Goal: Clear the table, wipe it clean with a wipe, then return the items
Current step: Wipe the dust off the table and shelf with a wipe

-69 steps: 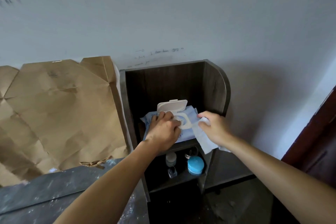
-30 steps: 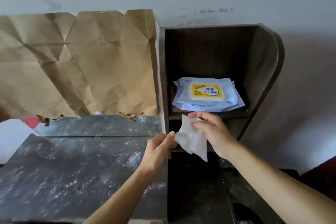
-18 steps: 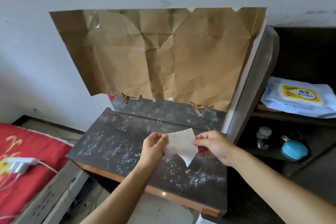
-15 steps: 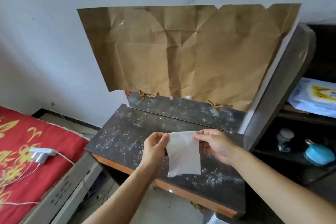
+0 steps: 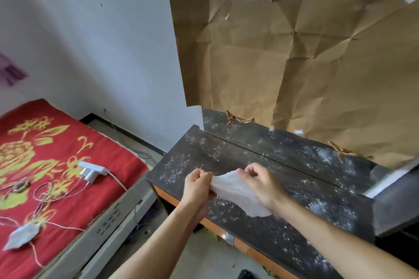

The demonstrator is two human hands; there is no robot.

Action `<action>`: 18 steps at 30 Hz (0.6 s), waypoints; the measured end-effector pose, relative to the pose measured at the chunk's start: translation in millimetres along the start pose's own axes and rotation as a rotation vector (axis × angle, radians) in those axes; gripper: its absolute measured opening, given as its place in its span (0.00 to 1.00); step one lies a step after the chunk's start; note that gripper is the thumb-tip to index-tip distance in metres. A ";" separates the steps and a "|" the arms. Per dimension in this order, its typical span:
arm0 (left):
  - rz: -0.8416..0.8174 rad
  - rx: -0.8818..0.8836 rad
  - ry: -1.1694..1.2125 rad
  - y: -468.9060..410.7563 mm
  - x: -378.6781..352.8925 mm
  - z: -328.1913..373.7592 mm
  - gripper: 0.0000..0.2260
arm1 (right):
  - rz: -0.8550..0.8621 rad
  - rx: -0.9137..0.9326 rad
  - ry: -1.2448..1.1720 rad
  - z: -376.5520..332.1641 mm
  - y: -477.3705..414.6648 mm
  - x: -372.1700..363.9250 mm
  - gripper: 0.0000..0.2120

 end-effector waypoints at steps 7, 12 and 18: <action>0.152 -0.044 -0.232 -73.4 52.3 24.9 0.12 | -0.121 0.191 0.322 -2.5 -85.9 -41.6 0.07; 0.051 0.162 -0.227 -131.6 57.2 12.9 0.16 | -0.274 0.031 0.094 12.9 -146.8 -64.1 0.10; -0.114 0.346 -0.083 -170.7 47.9 -1.3 0.17 | -0.370 -0.179 -0.205 16.6 -184.3 -89.5 0.09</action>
Point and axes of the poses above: each hand's wrist, its own y-axis away from the middle knuckle, its own x-axis out of the back of the hand, z = x × y, the point moved 9 cm from there along -y, towards the middle knuckle, and after that the axes turned 6 degrees about y, right-handed, at the moved point
